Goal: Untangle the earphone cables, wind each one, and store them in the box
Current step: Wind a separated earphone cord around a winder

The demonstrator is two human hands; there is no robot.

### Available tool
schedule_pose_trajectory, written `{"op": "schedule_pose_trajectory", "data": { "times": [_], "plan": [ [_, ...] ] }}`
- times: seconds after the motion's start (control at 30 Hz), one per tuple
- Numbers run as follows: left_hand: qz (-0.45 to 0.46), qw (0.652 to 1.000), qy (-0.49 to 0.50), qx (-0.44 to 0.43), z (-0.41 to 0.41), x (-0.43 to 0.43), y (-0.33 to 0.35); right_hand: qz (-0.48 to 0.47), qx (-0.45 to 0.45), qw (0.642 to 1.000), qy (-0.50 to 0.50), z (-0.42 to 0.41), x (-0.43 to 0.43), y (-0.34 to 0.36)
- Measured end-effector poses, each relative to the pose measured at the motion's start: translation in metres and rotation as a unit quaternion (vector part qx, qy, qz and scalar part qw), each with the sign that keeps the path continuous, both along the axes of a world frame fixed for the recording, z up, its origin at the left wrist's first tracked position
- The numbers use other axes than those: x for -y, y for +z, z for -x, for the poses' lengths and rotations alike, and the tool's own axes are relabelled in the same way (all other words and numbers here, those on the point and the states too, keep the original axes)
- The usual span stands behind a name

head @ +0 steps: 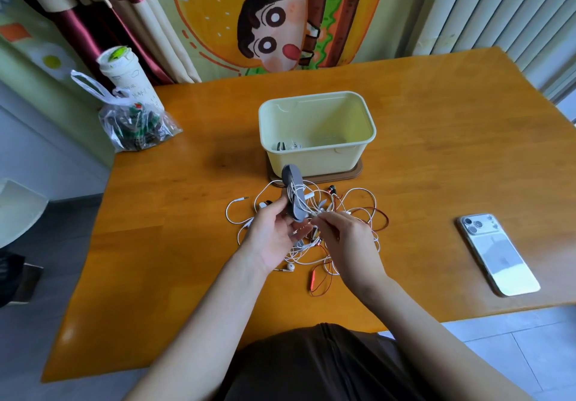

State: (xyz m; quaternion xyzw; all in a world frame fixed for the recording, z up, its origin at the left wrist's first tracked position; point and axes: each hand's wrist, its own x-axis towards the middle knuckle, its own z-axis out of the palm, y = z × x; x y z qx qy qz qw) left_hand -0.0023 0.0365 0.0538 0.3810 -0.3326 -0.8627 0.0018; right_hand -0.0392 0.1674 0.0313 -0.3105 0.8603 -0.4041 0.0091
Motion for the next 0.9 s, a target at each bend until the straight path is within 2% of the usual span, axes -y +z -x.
{"op": "schedule_pose_trajectory", "data": {
  "times": [0.23,0.37,0.5,0.77,0.9],
  "plan": [
    [-0.03,0.997,-0.067,-0.011,-0.003,-0.001,0.007,0.02,0.013,1.0,-0.021,0.02,-0.006,0.006],
    [-0.053,0.999,-0.003,-0.002,-0.002,0.002,0.003,0.021,0.043,0.999,0.01,0.025,-0.01,0.013],
    [-0.064,0.997,0.049,0.006,0.002,0.004,0.0,0.025,-0.003,0.997,0.067,0.009,-0.005,0.015],
    [-0.044,0.998,0.043,0.031,0.005,-0.01,-0.002,0.0,0.0,0.998,0.06,-0.013,0.003,0.007],
    [-0.048,0.998,0.036,0.024,0.007,-0.012,0.001,0.029,0.022,0.999,0.027,-0.013,0.002,0.008]
  ]
}}
